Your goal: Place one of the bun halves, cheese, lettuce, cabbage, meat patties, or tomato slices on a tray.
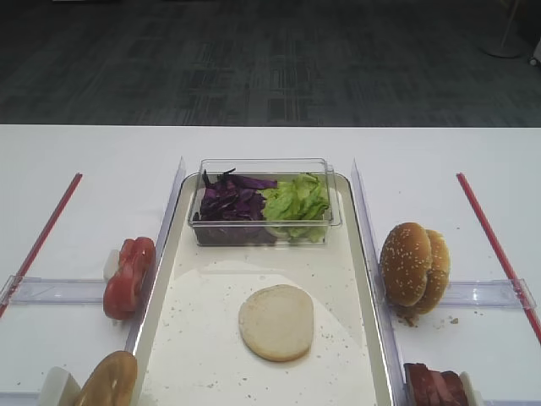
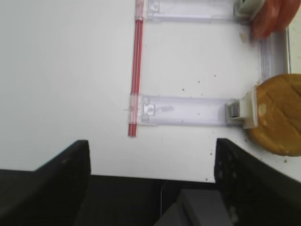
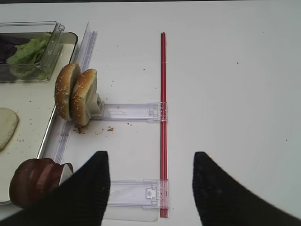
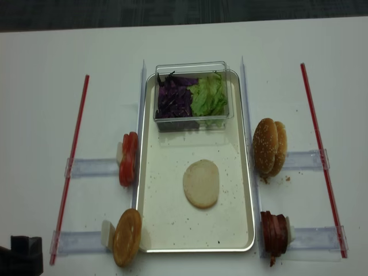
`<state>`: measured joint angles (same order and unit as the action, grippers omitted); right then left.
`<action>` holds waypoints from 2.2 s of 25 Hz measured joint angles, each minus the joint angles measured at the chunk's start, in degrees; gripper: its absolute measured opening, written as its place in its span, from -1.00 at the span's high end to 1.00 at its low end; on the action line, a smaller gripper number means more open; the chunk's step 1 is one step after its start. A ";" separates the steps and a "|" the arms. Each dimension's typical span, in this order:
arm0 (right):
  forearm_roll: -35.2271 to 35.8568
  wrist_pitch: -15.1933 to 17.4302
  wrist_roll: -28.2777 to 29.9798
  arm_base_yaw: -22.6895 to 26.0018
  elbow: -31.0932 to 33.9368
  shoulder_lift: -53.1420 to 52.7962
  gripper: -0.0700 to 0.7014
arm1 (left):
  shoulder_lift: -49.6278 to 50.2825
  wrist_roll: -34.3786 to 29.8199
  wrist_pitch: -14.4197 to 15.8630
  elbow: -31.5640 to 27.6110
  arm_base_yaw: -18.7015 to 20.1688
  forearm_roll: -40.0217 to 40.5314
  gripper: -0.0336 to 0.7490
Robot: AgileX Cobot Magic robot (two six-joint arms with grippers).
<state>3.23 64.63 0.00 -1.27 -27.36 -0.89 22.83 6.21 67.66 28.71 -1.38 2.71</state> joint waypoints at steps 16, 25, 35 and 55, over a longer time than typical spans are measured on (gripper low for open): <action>0.00 0.00 0.00 0.00 0.00 0.00 -0.29 | -21.41 -2.46 -0.04 -0.63 0.00 1.19 -0.37; 0.00 0.00 0.00 0.00 0.00 0.00 -0.29 | -23.64 -2.72 0.27 -0.63 0.00 1.27 -0.37; 0.00 0.00 0.00 0.00 0.00 0.00 -0.29 | -23.73 -2.81 0.27 -0.63 0.00 1.27 -0.37; 0.00 0.00 0.00 0.00 0.00 0.00 -0.29 | -23.73 -2.94 0.27 -0.63 0.00 1.27 -0.37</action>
<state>3.23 64.63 0.00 -1.27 -27.36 -0.89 -0.90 3.27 67.93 28.08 -1.38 3.98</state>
